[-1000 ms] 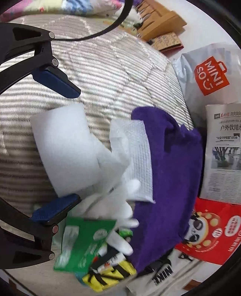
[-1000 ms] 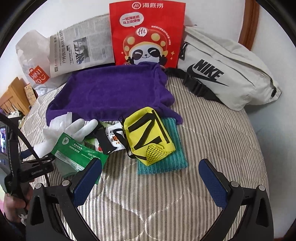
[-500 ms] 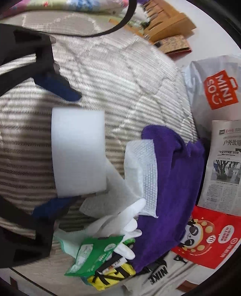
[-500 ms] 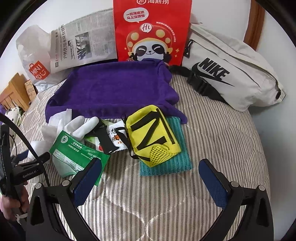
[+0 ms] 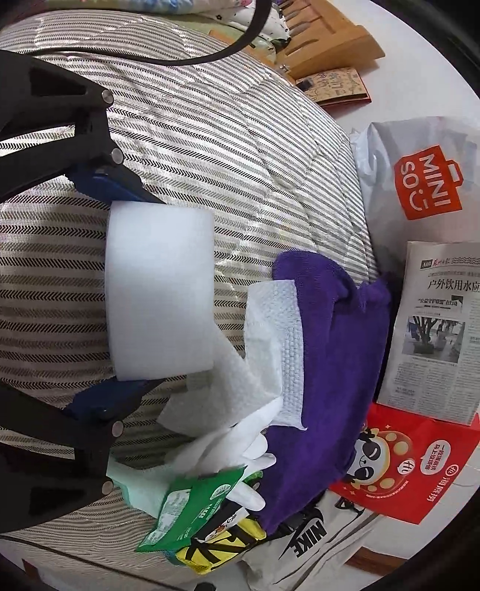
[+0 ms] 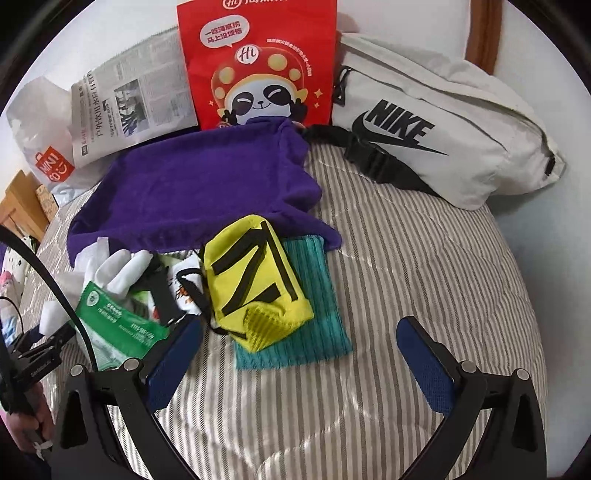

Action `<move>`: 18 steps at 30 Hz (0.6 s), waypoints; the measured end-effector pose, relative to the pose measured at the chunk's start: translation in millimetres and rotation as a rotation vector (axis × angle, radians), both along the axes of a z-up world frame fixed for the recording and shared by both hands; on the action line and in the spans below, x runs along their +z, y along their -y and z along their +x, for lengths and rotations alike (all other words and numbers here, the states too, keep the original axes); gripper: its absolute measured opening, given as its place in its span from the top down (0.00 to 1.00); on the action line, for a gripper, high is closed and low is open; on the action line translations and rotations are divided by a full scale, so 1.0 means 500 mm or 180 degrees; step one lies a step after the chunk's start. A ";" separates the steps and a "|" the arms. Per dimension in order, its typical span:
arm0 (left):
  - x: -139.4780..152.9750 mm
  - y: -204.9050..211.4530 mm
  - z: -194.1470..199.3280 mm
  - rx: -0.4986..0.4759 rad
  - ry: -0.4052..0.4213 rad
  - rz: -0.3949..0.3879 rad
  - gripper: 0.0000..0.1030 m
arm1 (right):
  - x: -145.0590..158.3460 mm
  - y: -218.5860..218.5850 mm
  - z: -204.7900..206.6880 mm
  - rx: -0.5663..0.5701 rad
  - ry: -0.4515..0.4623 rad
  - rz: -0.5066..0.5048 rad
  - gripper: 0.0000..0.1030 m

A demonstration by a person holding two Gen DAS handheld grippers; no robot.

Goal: Organize soft objects
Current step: 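Grasp the yellow strapped pouch with the right tool while the left tool lifts the sponge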

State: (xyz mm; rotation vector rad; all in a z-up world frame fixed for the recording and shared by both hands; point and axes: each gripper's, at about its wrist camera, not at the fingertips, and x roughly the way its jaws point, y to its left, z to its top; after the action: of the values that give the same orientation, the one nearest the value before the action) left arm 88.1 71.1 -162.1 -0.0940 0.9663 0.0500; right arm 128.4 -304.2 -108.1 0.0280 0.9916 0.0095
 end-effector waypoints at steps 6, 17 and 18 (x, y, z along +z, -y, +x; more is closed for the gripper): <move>-0.008 0.009 -0.009 -0.0051 0.0136 0.0127 0.22 | -0.042 -0.002 0.035 0.0148 -0.0066 0.0021 0.00; -0.011 0.016 -0.008 -0.0016 0.0153 0.0202 0.21 | -0.094 -0.081 0.085 0.0629 -0.0027 -0.0150 0.30; -0.012 0.016 -0.008 -0.0016 0.0152 0.0202 0.20 | -0.094 -0.085 0.084 0.0656 -0.0021 -0.0173 0.33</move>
State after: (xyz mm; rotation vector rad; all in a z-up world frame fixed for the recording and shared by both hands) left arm 83.9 62.9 -168.0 -0.0341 0.9164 0.0735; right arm 170.4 -261.8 -155.3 -0.1240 0.9973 0.1715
